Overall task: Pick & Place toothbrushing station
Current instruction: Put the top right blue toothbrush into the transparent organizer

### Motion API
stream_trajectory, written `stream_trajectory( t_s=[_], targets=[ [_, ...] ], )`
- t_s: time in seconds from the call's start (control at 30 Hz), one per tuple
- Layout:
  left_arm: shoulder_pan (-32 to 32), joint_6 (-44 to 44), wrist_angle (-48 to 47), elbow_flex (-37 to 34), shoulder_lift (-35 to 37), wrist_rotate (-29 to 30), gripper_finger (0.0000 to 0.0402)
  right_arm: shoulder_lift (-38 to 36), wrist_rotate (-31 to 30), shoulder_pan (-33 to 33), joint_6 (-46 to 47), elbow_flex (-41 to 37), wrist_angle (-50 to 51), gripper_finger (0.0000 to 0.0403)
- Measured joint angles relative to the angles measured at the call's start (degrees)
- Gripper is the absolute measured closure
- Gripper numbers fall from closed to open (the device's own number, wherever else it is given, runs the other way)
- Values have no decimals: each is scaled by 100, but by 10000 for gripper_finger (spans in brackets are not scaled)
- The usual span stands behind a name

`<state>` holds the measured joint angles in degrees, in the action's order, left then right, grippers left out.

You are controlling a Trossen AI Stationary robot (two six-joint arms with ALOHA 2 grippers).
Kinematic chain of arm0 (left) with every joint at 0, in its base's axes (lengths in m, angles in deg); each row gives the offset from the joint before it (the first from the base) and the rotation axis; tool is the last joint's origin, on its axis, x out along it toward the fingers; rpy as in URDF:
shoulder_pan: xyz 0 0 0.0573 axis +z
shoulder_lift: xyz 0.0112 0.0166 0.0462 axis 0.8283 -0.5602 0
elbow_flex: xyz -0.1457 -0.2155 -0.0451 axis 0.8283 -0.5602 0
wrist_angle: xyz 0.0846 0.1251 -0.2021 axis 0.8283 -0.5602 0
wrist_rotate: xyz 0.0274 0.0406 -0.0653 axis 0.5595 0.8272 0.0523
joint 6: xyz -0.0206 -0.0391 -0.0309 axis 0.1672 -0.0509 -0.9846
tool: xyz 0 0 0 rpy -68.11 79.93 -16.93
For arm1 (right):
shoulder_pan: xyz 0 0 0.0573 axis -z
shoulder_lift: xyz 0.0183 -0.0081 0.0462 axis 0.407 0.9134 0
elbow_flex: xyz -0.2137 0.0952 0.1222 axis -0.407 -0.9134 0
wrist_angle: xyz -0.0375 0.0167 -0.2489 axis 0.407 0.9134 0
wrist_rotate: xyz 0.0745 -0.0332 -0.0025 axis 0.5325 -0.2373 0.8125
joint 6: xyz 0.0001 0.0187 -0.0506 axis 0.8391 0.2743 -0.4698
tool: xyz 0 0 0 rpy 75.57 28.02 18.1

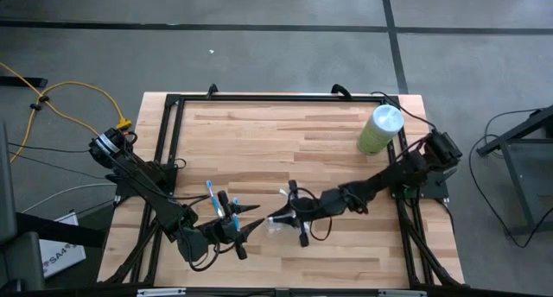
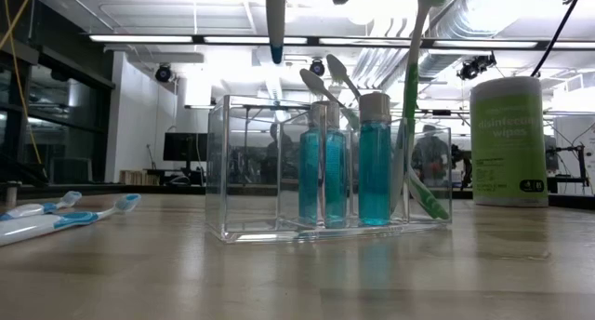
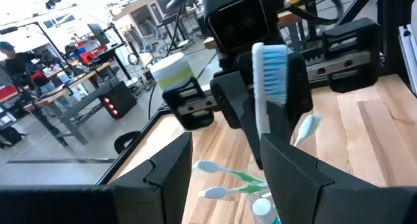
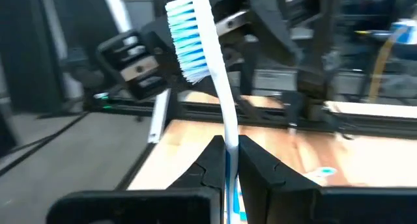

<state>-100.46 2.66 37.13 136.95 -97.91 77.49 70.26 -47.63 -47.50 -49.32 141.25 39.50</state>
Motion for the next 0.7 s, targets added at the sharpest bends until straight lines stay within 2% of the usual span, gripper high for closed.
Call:
stream_trajectory(
  t_s=[0.13,0.37,0.53,0.7],
  targets=[
    [0,-13,0,0,0,0,227,0,-585,-232,17,0,-35,388],
    [0,-45,-2,0,0,-3,227,228,-925,-600,63,22,-367,388],
    [0,-118,2,0,0,-6,227,824,-1152,-744,-199,625,-228,388],
    [-4,-120,-2,0,0,-11,227,1347,-1743,-780,-438,1400,377,388]
  ],
)
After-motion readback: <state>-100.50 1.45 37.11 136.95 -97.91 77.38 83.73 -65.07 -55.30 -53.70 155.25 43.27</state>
